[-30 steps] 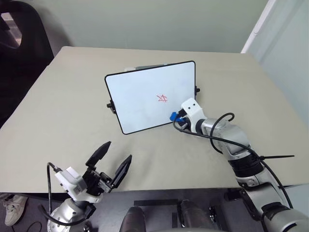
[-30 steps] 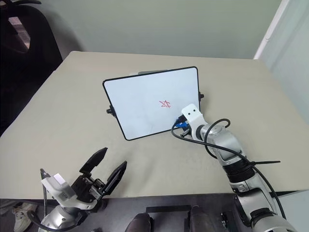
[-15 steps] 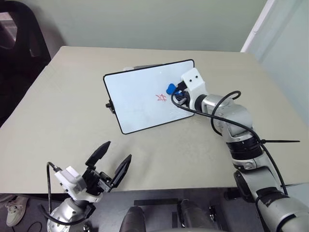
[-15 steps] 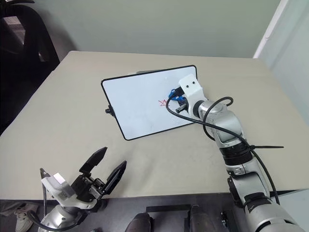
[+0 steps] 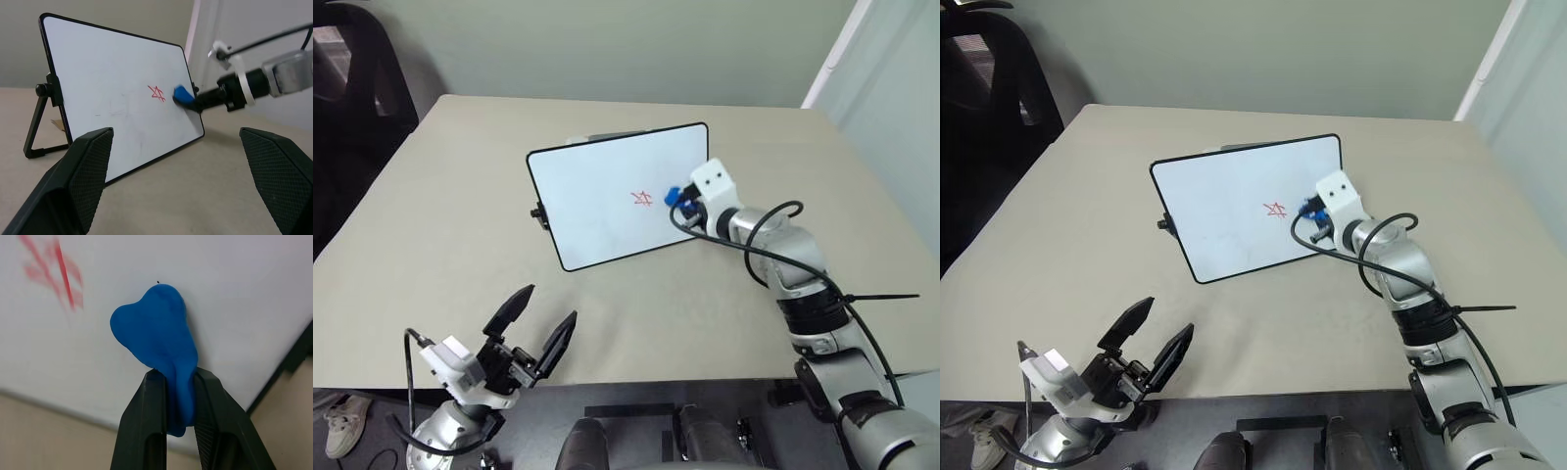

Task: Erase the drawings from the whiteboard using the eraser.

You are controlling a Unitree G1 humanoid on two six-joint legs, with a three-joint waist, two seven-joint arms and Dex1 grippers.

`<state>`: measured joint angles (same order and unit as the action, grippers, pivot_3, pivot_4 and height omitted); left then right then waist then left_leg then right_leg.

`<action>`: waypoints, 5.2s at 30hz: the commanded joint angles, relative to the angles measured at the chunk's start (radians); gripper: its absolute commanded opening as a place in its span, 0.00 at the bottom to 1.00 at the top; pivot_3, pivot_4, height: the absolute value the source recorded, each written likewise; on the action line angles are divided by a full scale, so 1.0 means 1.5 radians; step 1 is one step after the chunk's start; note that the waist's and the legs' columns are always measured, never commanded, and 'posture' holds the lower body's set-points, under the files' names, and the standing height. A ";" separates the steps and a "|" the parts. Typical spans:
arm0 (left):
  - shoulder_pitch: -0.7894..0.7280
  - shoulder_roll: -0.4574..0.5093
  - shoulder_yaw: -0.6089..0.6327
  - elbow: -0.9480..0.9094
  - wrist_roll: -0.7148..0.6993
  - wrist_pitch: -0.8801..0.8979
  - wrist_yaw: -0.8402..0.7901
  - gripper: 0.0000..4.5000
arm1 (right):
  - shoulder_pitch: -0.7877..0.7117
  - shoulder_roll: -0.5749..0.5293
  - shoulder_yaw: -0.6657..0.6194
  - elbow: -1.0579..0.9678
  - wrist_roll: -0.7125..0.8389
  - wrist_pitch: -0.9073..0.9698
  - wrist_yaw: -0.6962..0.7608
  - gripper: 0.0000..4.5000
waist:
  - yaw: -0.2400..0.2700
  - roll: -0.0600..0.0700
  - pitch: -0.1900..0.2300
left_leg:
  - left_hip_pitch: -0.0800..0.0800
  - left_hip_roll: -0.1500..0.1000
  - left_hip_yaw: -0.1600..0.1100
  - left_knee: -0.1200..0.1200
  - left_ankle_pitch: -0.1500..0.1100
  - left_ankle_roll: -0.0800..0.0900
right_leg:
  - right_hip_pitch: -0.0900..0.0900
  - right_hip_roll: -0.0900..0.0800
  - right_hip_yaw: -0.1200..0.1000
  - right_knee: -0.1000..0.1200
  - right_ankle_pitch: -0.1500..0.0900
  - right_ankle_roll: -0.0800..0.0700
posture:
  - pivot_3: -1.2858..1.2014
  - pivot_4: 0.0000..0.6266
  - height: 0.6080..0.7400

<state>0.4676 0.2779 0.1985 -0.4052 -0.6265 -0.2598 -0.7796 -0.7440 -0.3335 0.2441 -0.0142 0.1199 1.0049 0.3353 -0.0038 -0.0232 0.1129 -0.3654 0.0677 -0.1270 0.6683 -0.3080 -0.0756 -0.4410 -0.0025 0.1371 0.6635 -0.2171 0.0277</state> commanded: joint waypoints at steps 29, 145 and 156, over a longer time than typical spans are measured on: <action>-0.003 0.004 0.013 -0.001 -0.012 -0.003 -0.006 1.00 | -0.144 0.046 0.013 -0.102 -0.006 0.071 0.030 0.10 | -0.008 0.002 0.001 | -0.002 0.000 0.000 -0.003 0.001 0.000 | -0.005 0.001 0.000 0.000 0.002 -0.002 | 0.52 0.24 1.00; 0.000 0.003 0.001 -0.025 -0.006 -0.004 0.002 1.00 | -0.096 -0.067 0.127 -0.155 0.046 0.140 0.171 0.10 | -0.002 0.001 0.000 | -0.001 0.000 0.001 -0.001 0.001 0.000 | -0.003 0.001 0.000 0.000 0.001 0.001 | 0.52 0.24 1.00; -0.004 0.007 0.011 -0.020 -0.010 -0.001 0.003 1.00 | -0.131 -0.030 0.087 -0.085 0.033 0.097 0.135 0.10 | 0.000 0.001 0.000 | -0.001 0.000 0.000 -0.002 0.001 0.001 | -0.004 0.001 0.001 0.001 0.000 0.000 | 0.52 0.24 1.00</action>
<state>0.4599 0.2860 0.2027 -0.4106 -0.6309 -0.2590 -0.7761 -0.9503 -0.3615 0.3911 -0.1273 0.1882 1.1582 0.5499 -0.0041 -0.0223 0.1135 -0.3676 0.0680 -0.1271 0.6659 -0.3058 -0.0745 -0.4470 -0.0006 0.1378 0.6643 -0.2165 0.0273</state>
